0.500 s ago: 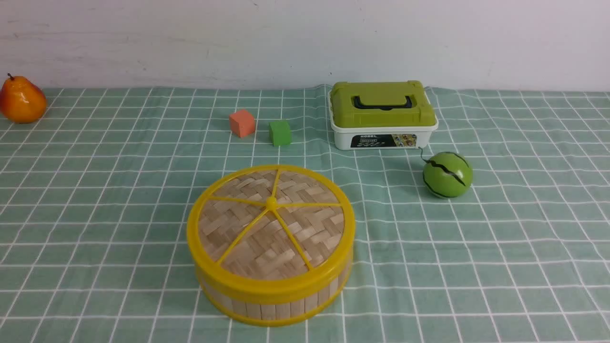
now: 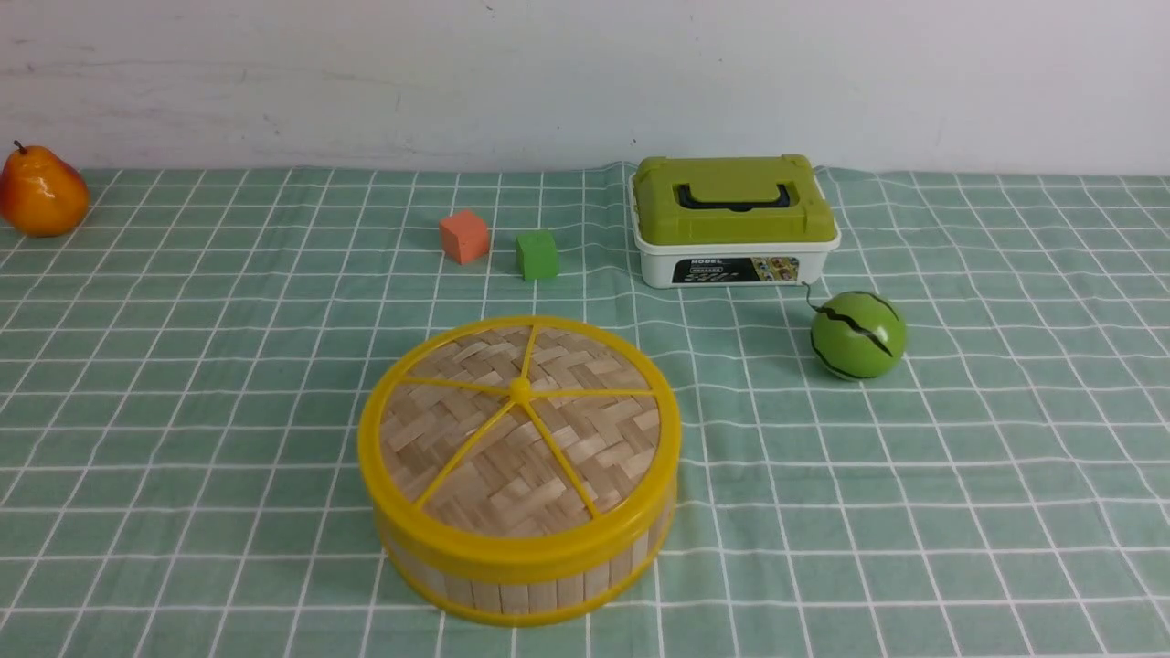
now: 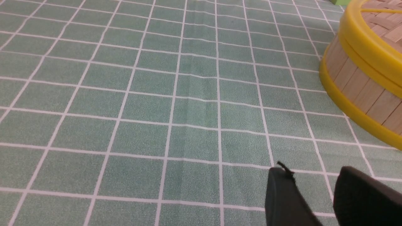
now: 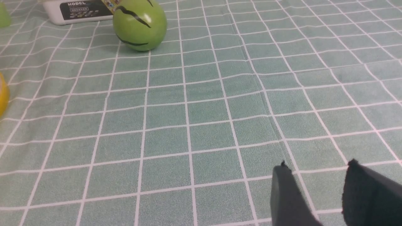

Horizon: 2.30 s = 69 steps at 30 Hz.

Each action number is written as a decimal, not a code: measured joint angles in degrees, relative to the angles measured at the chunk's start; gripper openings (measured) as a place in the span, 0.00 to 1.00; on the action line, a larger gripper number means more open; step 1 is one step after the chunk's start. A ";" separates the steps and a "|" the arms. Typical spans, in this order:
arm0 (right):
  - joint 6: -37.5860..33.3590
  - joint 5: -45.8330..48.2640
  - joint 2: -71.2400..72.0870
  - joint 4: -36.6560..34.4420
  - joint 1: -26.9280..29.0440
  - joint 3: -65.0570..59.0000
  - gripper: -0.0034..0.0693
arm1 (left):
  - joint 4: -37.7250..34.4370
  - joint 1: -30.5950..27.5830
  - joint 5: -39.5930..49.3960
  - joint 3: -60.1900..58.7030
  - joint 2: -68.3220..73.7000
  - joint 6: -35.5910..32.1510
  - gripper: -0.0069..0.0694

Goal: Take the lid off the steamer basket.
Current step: Use the right arm to lift the lid of the steamer

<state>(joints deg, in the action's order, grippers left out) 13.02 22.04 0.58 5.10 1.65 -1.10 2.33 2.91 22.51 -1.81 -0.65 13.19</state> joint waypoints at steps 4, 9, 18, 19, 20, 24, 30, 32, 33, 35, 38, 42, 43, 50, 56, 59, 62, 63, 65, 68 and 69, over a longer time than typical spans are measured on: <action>0.00 0.00 0.00 0.00 0.00 0.00 0.38 | 0.00 0.00 0.00 0.00 0.00 0.00 0.40; 0.00 0.00 0.00 0.00 0.00 0.00 0.38 | 0.00 0.00 0.00 0.00 0.00 0.00 0.40; 0.00 0.00 0.00 0.00 0.00 0.00 0.38 | 0.00 0.00 0.00 0.00 0.00 0.00 0.40; 0.00 0.00 0.00 0.00 0.00 0.00 0.38 | 0.00 0.00 0.00 0.00 0.00 0.00 0.40; 0.00 0.00 0.00 0.00 0.00 0.00 0.38 | 0.00 0.00 0.00 0.00 0.00 0.00 0.40; 0.00 0.00 0.00 0.00 0.00 0.00 0.38 | 0.00 0.00 0.00 0.00 0.00 0.00 0.40; 0.00 0.00 0.00 0.05 0.00 0.00 0.38 | 0.00 0.00 0.00 0.00 0.00 0.00 0.40; 0.00 0.00 0.00 0.05 0.00 0.00 0.38 | 0.00 0.00 0.00 0.00 0.00 0.00 0.40; 0.00 0.00 0.00 0.05 0.00 0.00 0.38 | 0.00 0.00 0.00 0.00 0.00 0.00 0.40; 0.00 0.00 0.00 0.05 0.00 0.00 0.38 | 0.00 0.00 0.00 0.00 0.00 0.00 0.40; 0.00 0.00 0.00 0.05 0.00 0.00 0.38 | 0.00 0.00 0.00 0.00 0.00 0.00 0.40; 0.00 0.00 0.00 0.16 0.00 0.00 0.38 | 0.00 0.00 0.00 0.00 0.00 0.00 0.40; 0.00 0.00 0.00 0.17 0.00 0.00 0.38 | 0.00 0.00 0.00 0.00 0.00 0.00 0.40; 1.96 -0.25 0.00 -3.71 0.00 0.00 0.38 | 0.00 0.00 0.00 0.00 0.00 0.00 0.40; 18.42 -2.00 0.00 -27.85 0.00 -0.41 0.38 | 0.00 0.00 0.00 0.00 0.00 0.00 0.40; 25.30 -2.89 0.00 -39.53 0.00 -0.41 0.38 | 0.00 0.00 0.00 0.00 0.00 0.00 0.40; 24.42 -3.24 0.00 -39.40 0.00 -0.41 0.38 | 0.00 0.00 0.00 0.00 0.00 0.00 0.40; 23.61 -3.23 0.00 -38.92 0.00 -0.41 0.38 | 0.00 0.00 0.00 0.00 0.00 0.00 0.40; 22.42 -3.35 0.00 -37.46 0.00 -0.41 0.38 | 0.00 0.00 0.00 0.00 0.00 0.00 0.40; 21.90 -4.71 0.00 -36.63 0.00 -0.41 0.38 | 0.00 0.00 0.00 0.00 0.00 0.00 0.40; 21.77 -5.23 0.00 -36.58 0.00 -0.41 0.38 | 0.00 0.00 0.00 0.00 0.00 0.00 0.40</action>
<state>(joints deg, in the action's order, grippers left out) 34.79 16.81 0.58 -31.48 1.65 -1.50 2.33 2.91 22.51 -1.81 -0.65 13.19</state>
